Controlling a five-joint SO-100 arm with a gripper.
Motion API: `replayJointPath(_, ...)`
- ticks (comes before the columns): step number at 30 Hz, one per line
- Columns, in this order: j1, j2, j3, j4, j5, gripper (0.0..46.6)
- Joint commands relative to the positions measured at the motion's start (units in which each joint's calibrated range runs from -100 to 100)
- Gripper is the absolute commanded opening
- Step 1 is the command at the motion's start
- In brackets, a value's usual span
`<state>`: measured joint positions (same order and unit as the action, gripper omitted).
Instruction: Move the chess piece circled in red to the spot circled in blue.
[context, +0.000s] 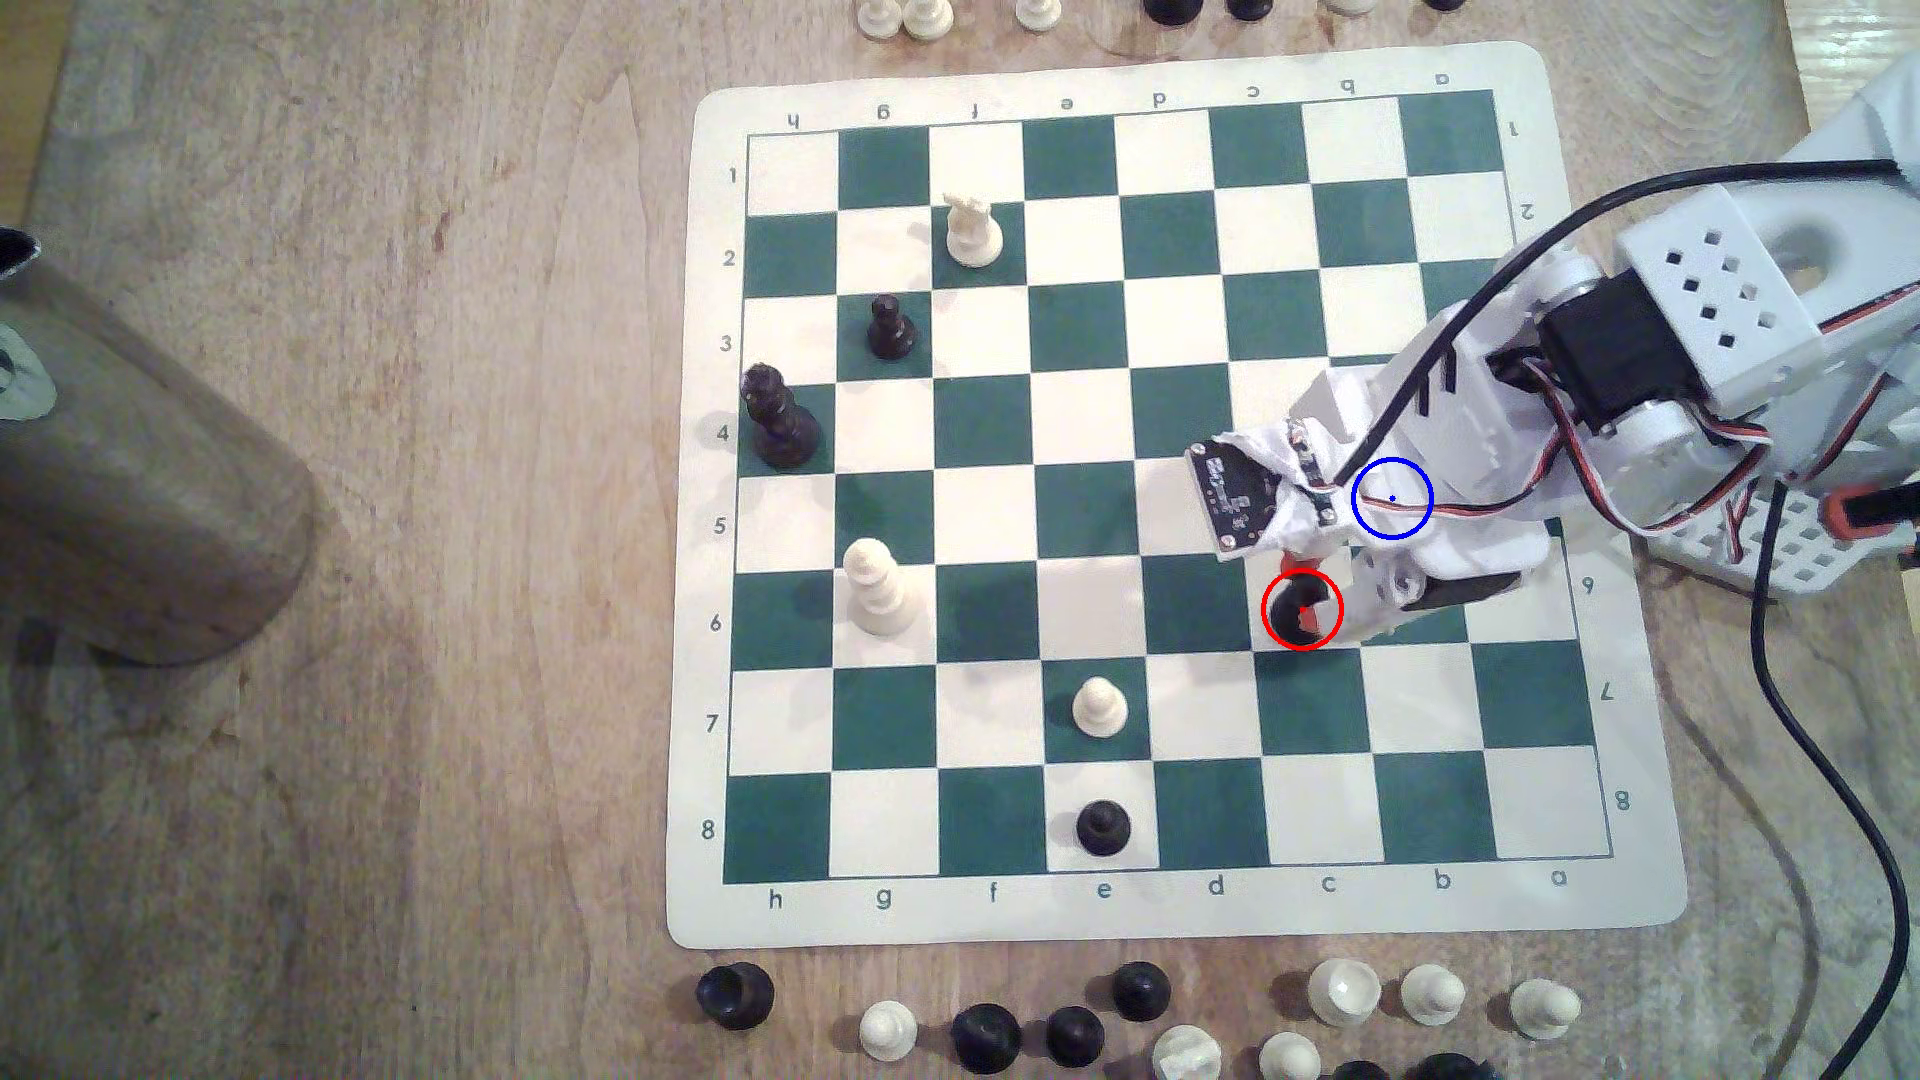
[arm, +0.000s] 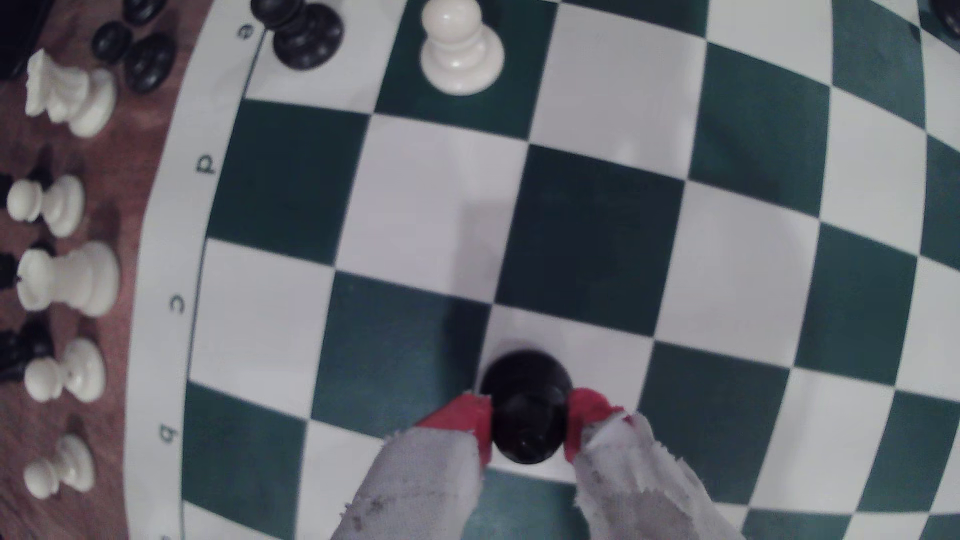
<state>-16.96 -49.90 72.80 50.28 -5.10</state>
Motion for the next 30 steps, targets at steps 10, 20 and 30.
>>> replayJointPath(10,2.53,-15.05,-12.33,16.63,0.2,0.3)
replayJointPath(20,7.3,-21.33,-5.25,19.75,2.44,0.3)
replayJointPath(30,10.74,-26.42,0.0,24.25,4.54,0.3)
